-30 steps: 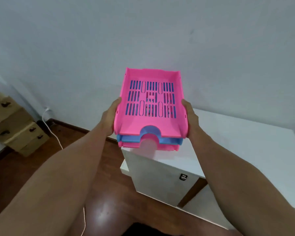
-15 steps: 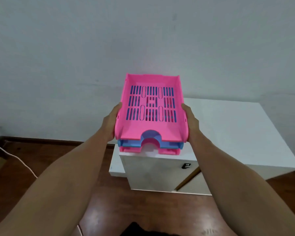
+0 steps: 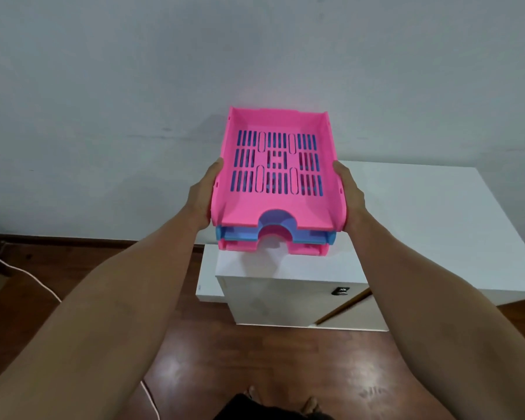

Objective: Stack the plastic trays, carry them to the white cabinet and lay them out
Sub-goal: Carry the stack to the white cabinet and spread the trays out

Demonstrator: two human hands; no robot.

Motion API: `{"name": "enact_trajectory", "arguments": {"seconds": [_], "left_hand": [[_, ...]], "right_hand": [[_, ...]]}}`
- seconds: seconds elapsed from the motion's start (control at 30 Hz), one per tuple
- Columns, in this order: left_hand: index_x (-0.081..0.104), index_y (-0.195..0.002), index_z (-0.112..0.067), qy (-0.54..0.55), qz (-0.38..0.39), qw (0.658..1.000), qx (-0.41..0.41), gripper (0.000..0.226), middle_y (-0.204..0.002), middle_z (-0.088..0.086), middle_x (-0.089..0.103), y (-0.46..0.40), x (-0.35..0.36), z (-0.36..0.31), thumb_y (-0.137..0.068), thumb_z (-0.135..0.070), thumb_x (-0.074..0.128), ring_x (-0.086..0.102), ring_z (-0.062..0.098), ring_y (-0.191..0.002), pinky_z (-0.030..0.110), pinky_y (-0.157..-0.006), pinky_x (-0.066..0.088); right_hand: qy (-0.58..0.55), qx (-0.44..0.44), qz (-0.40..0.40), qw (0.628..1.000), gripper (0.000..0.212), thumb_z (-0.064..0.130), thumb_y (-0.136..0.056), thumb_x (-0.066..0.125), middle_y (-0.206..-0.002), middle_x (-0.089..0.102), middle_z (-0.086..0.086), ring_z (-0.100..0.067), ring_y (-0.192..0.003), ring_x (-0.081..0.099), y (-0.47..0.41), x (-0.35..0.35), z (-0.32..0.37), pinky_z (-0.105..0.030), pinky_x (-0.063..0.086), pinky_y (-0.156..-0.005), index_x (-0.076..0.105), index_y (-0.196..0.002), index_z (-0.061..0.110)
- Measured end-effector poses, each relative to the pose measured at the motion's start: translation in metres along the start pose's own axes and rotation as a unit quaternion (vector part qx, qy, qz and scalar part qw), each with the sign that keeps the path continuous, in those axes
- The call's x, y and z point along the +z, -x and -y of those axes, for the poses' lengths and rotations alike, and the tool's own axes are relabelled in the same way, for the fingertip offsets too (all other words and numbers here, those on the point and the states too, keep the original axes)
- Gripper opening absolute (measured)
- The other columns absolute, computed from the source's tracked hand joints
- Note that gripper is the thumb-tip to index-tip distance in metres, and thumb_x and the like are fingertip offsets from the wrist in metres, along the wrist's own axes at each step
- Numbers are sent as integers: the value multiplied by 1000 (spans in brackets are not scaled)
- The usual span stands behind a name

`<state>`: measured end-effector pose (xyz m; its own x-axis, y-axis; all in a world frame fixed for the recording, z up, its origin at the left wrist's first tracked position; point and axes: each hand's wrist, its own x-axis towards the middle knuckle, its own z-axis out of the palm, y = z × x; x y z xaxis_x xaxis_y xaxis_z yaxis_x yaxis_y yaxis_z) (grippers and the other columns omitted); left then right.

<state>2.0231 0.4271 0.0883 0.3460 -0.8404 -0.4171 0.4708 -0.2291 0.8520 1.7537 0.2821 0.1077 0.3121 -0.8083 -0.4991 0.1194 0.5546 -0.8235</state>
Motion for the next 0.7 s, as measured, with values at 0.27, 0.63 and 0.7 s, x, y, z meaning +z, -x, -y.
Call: {"name": "enact_trajectory", "arguments": {"seconds": [0.27, 0.63, 0.7], "left_hand": [[57, -143, -18, 16, 3, 1000, -14, 77, -153, 21, 50, -20, 2, -10, -85, -68, 62, 47, 47, -141, 68, -116, 35], [46, -151, -16, 69, 30, 997, -28, 76, -144, 23, 49, -26, 2, -8, -91, -61, 56, 48, 39, -124, 64, -121, 26], [45, -152, -15, 69, 26, 997, -28, 75, -136, 16, 50, -27, 4, -9, -93, -61, 54, 47, 37, -122, 63, -121, 25]], "right_hand": [[28, -6, -21, 999, 67, 62, -60, 85, -106, 80, -8, -31, -94, 77, -20, 1, 12, -48, 63, -79, 75, -110, 19], [41, -2, -4, 999, 66, 57, -67, 81, -119, 75, -16, -36, -100, 75, -27, -1, 17, -51, 61, -85, 73, -117, 15], [45, -4, -9, 999, 63, 56, -70, 80, -116, 76, -15, -35, -97, 75, -26, 0, 18, -51, 61, -84, 73, -117, 14]]}}
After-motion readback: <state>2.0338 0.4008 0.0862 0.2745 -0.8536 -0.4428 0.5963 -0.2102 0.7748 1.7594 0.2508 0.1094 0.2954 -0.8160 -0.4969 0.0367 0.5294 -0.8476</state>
